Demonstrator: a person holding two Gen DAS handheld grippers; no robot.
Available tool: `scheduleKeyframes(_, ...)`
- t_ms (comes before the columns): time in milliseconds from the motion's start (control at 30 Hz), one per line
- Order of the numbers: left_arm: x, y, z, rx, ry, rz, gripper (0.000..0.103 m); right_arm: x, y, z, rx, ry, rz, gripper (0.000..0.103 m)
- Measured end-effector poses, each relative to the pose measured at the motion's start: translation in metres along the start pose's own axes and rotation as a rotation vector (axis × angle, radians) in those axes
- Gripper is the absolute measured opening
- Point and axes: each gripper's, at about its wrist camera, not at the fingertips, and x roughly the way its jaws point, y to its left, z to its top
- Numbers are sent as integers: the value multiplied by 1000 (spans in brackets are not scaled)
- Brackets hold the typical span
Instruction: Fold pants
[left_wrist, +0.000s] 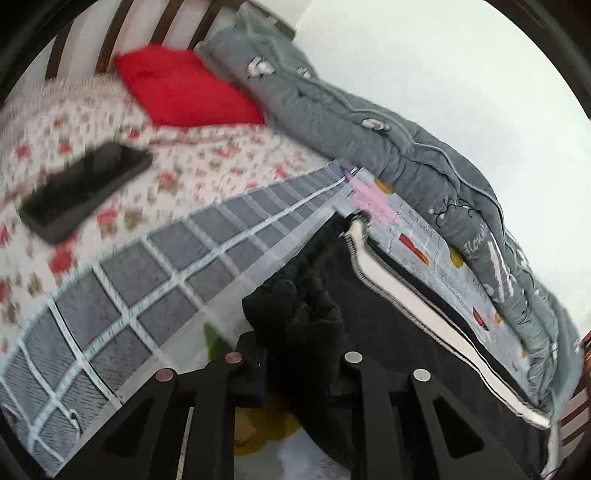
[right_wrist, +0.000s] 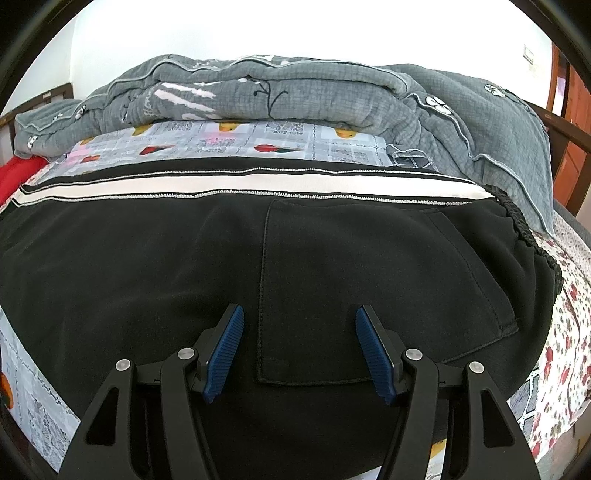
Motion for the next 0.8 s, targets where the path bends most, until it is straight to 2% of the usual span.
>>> scheduleKeyframes(133,-21,-48,10,135,-45,63,17,-4,0,1,5,-3,-5,62)
scheduleKeyframes(367,-62,-155,5,340,-111,1,17,-35,-14,-6,10,-65,-37,62)
scheduleKeyframes(500,-79,-227,-24,470,-117,-65,17,-56,-39,-15,50,-95,-27,62)
scheduleKeyframes(567,-82,-263,-43,529,-89,-123,17,-70,-54,-21,67,-115,-32,62)
scheduleKeyframes(633,-82,-290,-61,565,-66,-148,17,-81,-66,-27,62,-130,-59,62)
scheduleKeyframes(800,-77,-357,-130,688,-3,-233,16,-109,-89,-43,66,-147,-82,62)
